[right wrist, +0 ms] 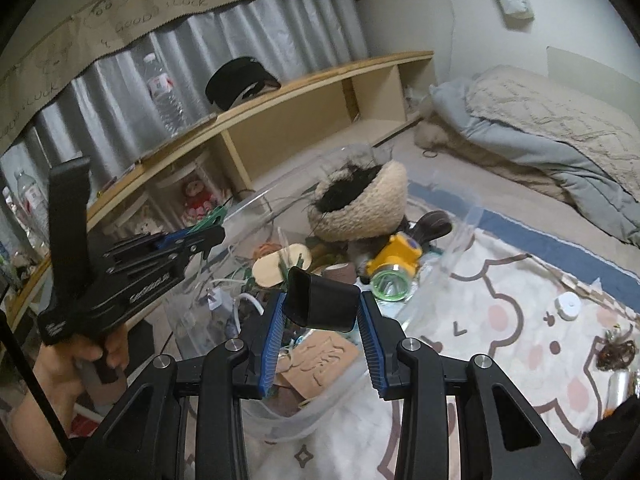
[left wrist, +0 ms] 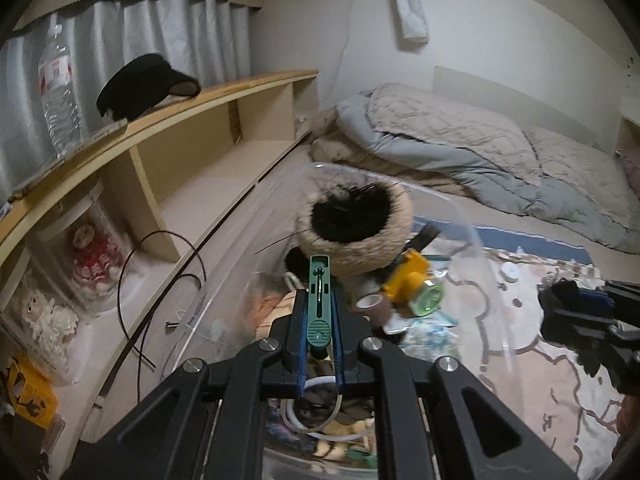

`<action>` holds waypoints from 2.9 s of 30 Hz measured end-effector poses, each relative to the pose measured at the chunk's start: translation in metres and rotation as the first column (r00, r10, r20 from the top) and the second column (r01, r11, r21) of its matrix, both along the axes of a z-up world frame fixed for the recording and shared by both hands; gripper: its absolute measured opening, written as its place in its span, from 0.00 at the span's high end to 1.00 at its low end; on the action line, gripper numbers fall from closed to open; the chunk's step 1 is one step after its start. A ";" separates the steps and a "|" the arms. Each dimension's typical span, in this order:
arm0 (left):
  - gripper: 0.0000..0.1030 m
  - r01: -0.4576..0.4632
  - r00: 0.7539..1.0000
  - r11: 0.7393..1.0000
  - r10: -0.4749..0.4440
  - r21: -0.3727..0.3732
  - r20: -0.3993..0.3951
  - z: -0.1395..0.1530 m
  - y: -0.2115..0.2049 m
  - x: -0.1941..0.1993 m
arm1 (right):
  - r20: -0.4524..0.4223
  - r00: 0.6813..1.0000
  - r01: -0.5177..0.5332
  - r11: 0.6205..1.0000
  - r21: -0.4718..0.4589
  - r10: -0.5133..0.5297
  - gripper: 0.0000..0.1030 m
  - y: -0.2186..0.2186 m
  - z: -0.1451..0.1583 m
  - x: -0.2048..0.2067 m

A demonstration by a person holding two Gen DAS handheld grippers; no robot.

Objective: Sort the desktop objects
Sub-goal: 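Carry the green peg with the left tool over the clear plastic bin, then open the left tool to drop the green peg into the bin, then withdraw both tools from the bin back toward the bed items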

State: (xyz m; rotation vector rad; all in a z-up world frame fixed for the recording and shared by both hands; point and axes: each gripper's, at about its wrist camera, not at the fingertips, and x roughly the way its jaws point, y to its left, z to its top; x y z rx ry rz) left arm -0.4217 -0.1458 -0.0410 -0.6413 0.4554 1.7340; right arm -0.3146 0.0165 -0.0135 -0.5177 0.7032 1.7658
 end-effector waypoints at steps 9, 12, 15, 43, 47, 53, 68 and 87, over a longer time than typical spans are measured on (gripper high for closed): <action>0.90 -0.023 0.997 0.996 0.017 -0.082 -0.080 -0.026 0.015 -0.009 | -0.016 0.999 -0.033 0.999 -0.032 0.033 0.64 0.014 -0.010 -0.021; 0.90 -0.035 0.995 0.994 0.025 -0.107 -0.094 -0.034 0.017 -0.013 | -0.026 0.999 -0.035 0.999 -0.038 0.034 0.64 0.018 -0.011 -0.027; 0.82 -0.051 0.993 0.992 0.039 -0.115 -0.108 -0.039 0.017 -0.016 | -0.040 0.998 -0.045 0.998 -0.051 0.042 0.64 0.022 -0.014 -0.031; 0.33 -0.042 0.998 0.997 0.039 -0.062 -0.053 -0.025 -0.005 -0.010 | -0.042 0.998 0.036 0.984 -0.175 -0.044 0.62 0.076 -0.061 -0.042; 0.30 -0.036 0.998 0.998 0.034 -0.050 -0.053 -0.022 -0.007 -0.010 | -0.030 0.997 0.070 0.985 -0.156 -0.075 0.28 0.080 -0.060 -0.039; 0.30 -0.024 0.999 0.998 0.022 -0.053 -0.041 -0.023 -0.005 -0.008 | -0.025 0.993 0.113 0.983 -0.145 -0.118 0.28 0.080 -0.059 -0.030; 0.24 -0.024 1.000 0.999 0.024 -0.033 -0.014 -0.015 -0.009 -0.004 | -0.011 0.989 0.147 0.983 -0.110 -0.149 0.28 0.070 -0.048 -0.021; 0.02 -0.036 0.999 0.999 0.036 -0.011 -0.016 -0.002 -0.014 0.012 | 0.088 0.966 0.243 0.970 0.023 -0.244 0.00 0.039 -0.026 0.000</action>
